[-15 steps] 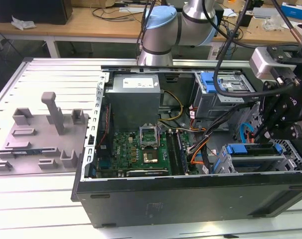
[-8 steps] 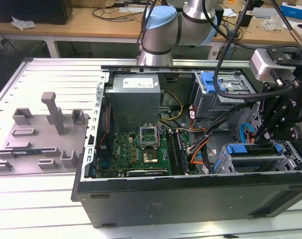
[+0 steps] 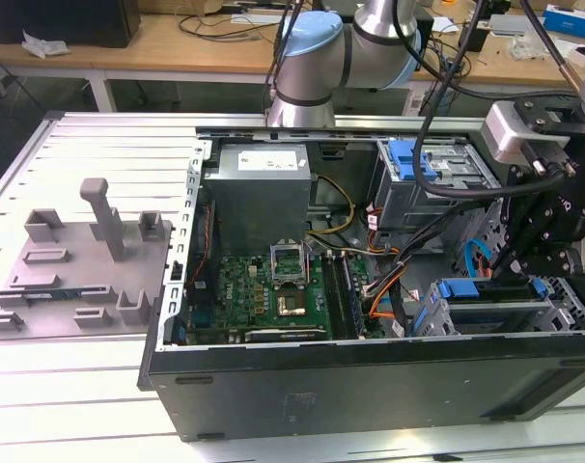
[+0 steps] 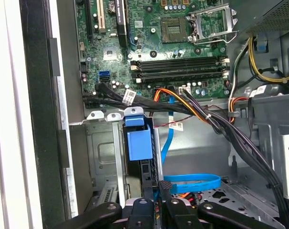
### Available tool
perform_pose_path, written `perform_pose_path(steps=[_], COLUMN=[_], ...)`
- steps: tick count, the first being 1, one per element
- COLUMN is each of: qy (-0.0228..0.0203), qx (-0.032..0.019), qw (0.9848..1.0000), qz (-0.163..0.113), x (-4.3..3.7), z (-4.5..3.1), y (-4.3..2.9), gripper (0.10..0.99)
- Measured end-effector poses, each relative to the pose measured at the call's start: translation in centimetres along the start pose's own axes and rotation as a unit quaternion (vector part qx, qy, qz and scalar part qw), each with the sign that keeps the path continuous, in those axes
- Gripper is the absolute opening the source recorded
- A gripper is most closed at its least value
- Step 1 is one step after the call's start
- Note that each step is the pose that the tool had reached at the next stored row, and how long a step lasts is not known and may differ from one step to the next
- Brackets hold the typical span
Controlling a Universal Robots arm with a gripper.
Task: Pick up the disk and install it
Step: 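Insert the second disk wire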
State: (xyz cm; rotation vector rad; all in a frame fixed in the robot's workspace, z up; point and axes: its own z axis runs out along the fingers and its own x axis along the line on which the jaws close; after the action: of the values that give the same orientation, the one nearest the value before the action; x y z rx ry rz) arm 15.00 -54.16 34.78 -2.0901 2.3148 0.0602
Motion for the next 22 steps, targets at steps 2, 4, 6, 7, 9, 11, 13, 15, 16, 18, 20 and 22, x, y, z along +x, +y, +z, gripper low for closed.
perform_pose_path(steps=[2,4,6,7,9,11,13,15,16,18,20,22], qy=[0.0,0.0,0.0003,0.0004,0.0003,0.0002,-0.0001,0.0016,0.0027,0.0066,0.0102,0.0116], qx=[0.0,0.0,0.0001,0.0001,0.0,0.0,0.0001,0.0002,0.0003,0.0005,0.0008,0.001], qw=[1.0,1.0,1.0,1.0,1.0,1.0,1.0,1.0,1.0,1.0,0.9999,0.9999], qz=[0.0,0.0,0.0,0.0,0.0,0.0,0.0,0.0,0.0,0.0,0.0,0.0], x=[0.0,0.01,0.01,0.02,0.02,0.02,0.01,0.0,-0.01,-0.02,-0.01,-0.01], z=[0.12,0.27,0.43,0.48,0.55,0.57,0.41,0.12,-0.03,-0.21,-0.2,-0.1], y=[-0.03,-0.05,-0.05,-0.05,-0.05,-0.05,-0.05,-0.04,-0.04,-0.04,-0.04,-0.04], gripper=[0.161,0.161,0.161,0.161,0.161,0.161,0.161,0.161,0.161,0.161,0.161,0.161])
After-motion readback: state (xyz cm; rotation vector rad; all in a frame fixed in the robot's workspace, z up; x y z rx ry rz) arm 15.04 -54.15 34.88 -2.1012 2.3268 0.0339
